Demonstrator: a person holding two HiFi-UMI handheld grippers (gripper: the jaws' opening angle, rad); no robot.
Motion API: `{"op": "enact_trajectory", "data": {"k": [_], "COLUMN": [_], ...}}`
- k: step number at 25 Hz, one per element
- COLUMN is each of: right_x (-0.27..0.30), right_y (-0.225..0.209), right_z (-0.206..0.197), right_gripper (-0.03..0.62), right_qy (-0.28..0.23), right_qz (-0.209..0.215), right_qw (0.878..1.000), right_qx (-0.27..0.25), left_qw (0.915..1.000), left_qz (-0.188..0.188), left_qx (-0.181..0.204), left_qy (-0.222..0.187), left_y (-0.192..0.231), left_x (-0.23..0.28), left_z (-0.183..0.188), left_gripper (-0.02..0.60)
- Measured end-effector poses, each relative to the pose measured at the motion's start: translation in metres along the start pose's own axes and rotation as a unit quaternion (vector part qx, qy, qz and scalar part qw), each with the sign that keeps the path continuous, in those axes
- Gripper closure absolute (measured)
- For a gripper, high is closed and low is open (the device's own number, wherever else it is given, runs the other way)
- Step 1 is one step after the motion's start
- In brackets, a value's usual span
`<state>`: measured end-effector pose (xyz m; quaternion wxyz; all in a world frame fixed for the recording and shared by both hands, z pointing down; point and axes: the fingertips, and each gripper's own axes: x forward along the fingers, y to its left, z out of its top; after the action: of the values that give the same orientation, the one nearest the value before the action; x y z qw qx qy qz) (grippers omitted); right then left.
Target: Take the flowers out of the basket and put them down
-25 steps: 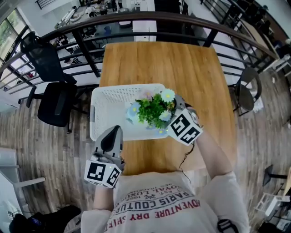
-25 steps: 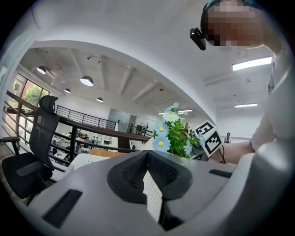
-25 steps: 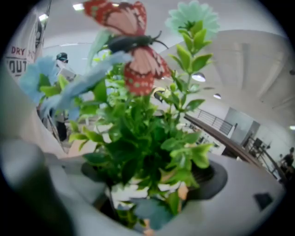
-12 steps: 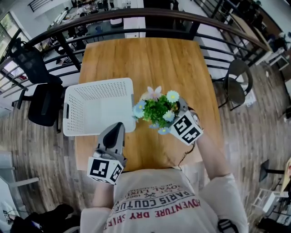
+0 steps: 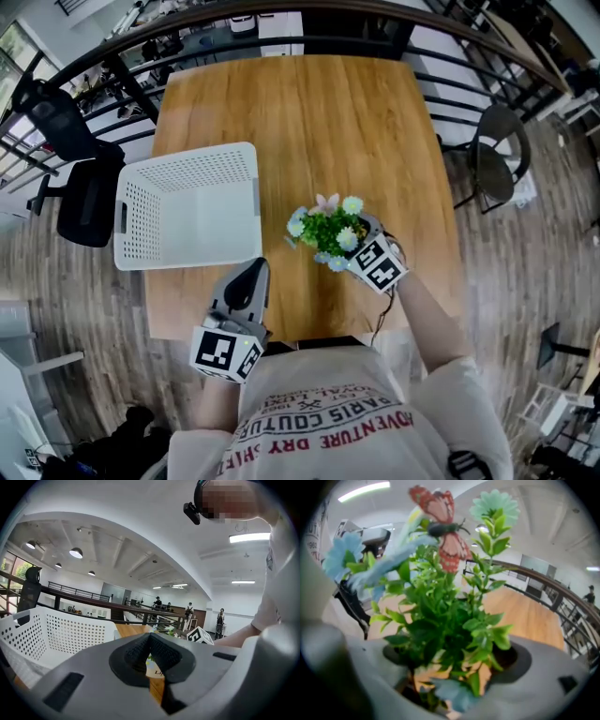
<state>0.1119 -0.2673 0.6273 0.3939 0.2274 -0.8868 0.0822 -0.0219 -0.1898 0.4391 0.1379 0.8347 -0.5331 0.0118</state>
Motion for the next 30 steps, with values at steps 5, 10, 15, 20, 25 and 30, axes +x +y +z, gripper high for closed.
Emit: {"op": "enact_trajectory", "data": {"k": [5, 10, 15, 20, 25, 30], "right_x": [0.028, 0.042, 0.048, 0.047, 0.04, -0.008], "right_y": [-0.007, 0.001, 0.013, 0.014, 0.016, 0.018], "right_z": [-0.037, -0.056, -0.068, -0.071, -0.066, -0.02], "right_gripper": [0.135, 0.136, 0.137, 0.137, 0.137, 0.137], "right_qy": [0.019, 0.033, 0.029, 0.026, 0.048, -0.006], "right_qz": [0.002, 0.008, 0.006, 0.004, -0.018, -0.064], "right_qw": [0.999, 0.999, 0.999, 0.999, 0.998, 0.997], "right_qx": [0.031, 0.03, 0.025, 0.036, 0.04, 0.035], "left_qw": [0.9999, 0.9997, 0.9995, 0.9994, 0.9995, 0.9996], "left_qz": [0.001, 0.0, -0.002, 0.002, 0.0, -0.011], "left_qx": [-0.001, 0.007, 0.009, 0.007, 0.004, 0.012], "left_qy": [0.016, 0.024, 0.031, 0.035, 0.033, 0.024], "left_y": [-0.003, -0.004, -0.006, -0.005, 0.002, 0.006], "left_x": [0.007, 0.008, 0.0, -0.005, -0.007, -0.01], "left_z": [-0.011, -0.018, -0.03, -0.035, -0.029, -0.016], "left_gripper": [0.557, 0.557, 0.555, 0.557, 0.555, 0.557]}}
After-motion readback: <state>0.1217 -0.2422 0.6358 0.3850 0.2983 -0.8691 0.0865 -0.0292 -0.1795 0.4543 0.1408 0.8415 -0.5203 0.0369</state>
